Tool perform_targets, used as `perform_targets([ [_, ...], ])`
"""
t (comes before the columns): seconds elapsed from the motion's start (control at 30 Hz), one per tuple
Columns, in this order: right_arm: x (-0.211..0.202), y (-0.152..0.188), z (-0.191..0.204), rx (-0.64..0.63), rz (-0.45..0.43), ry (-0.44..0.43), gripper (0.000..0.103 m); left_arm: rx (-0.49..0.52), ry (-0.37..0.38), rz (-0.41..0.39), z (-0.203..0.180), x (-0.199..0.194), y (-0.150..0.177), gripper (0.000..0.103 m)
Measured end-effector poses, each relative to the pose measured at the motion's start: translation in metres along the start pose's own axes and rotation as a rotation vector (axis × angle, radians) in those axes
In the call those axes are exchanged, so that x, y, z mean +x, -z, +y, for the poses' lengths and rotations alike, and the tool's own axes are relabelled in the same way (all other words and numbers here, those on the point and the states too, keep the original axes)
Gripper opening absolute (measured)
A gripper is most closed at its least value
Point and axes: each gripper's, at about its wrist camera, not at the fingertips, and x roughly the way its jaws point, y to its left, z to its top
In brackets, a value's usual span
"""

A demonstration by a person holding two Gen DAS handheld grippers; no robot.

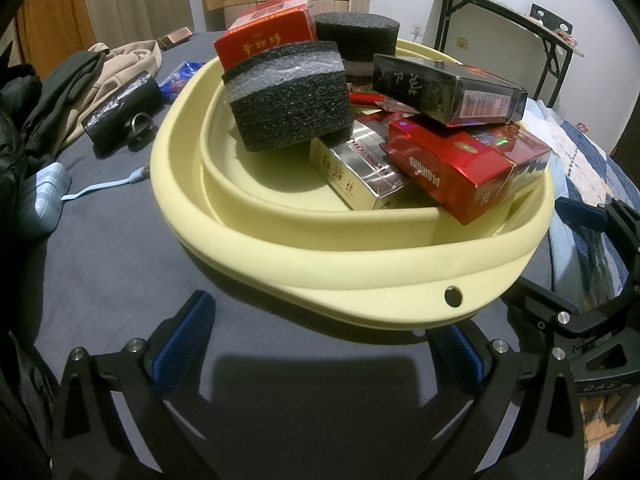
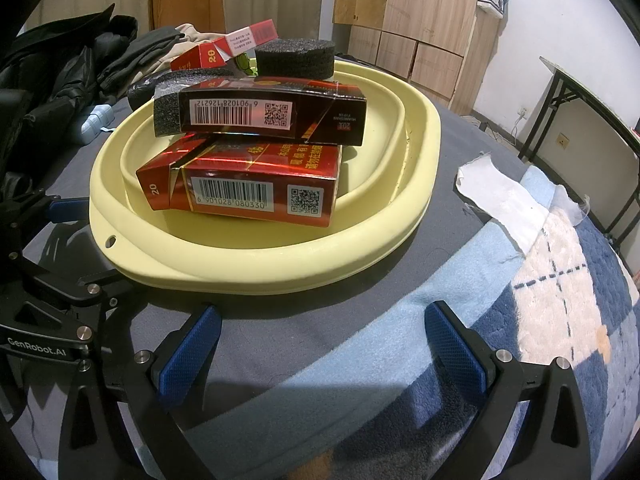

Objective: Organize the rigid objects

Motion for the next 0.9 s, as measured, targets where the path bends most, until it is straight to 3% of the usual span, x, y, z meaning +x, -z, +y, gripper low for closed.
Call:
perform_targets([
  [0.9,-0.0001,0.0001,-0.0004,0.0,0.0,0.0,0.103,0.0,0.001,0.0,0.0007,0.0007,-0.0016,0.103],
])
